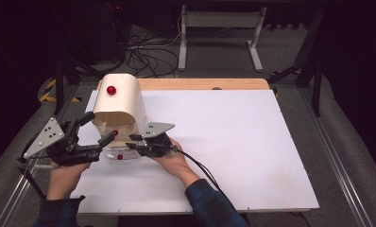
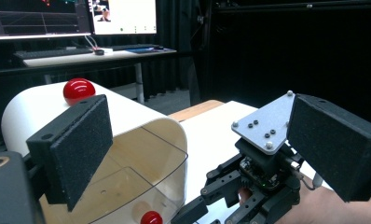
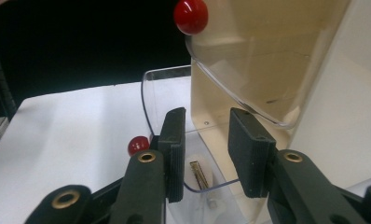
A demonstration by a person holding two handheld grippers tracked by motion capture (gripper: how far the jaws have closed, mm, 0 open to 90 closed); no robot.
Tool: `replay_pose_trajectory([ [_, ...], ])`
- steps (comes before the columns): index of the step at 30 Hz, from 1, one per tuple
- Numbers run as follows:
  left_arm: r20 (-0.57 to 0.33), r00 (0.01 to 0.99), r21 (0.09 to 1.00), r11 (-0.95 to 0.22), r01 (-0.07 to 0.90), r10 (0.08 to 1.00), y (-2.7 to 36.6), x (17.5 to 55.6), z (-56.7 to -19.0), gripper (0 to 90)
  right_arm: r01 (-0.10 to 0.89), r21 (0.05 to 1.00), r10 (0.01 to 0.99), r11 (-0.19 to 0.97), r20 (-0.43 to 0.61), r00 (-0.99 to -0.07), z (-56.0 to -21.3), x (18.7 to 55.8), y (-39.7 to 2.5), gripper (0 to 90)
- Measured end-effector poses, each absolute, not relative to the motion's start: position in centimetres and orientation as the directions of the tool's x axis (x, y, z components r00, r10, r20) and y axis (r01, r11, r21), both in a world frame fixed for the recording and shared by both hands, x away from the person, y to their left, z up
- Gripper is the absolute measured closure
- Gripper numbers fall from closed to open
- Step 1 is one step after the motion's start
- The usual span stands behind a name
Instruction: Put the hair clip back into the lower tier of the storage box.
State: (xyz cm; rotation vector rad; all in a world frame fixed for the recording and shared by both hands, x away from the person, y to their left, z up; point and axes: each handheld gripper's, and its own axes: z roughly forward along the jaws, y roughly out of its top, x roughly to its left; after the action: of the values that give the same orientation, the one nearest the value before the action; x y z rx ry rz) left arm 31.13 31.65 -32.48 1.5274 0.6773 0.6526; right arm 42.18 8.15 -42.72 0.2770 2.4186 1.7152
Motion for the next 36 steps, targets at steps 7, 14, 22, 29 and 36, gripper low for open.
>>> replay_pose_trajectory([
  [7, 0.014, 0.665, 0.998, -0.049, 0.034, 0.747, 31.6, 31.1, -32.4, 7.7, 0.04, 0.946, 0.229, 0.322, -0.036, -0.973, -42.4, 41.8, 7.8, 62.0],
  [14, 0.012, 0.665, 0.998, -0.05, 0.038, 0.747, 31.5, 31.1, -32.5, 7.7, 0.04, 0.95, 0.227, 0.31, -0.033, -0.973, -42.1, 41.4, 7.2, 58.5],
  [22, 0.018, 0.664, 0.998, -0.058, 0.039, 0.747, 31.3, 31.1, -32.5, 7.7, 0.042, 0.96, 0.236, 0.276, -0.025, -0.972, -41.6, 41.2, 6.1, 50.2],
  [29, 0.024, 0.668, 0.997, -0.063, 0.034, 0.744, 31.2, 31.0, -32.4, 7.6, 0.058, 0.968, 0.255, 0.246, -0.007, -0.967, -41.2, 41.2, 4.8, 44.0],
  [36, 0.021, 0.666, 0.998, -0.059, 0.036, 0.746, 31.0, 31.0, -32.4, 7.6, 0.069, 0.972, 0.273, 0.225, 0.006, -0.962, -40.8, 41.2, 3.7, 37.4],
])
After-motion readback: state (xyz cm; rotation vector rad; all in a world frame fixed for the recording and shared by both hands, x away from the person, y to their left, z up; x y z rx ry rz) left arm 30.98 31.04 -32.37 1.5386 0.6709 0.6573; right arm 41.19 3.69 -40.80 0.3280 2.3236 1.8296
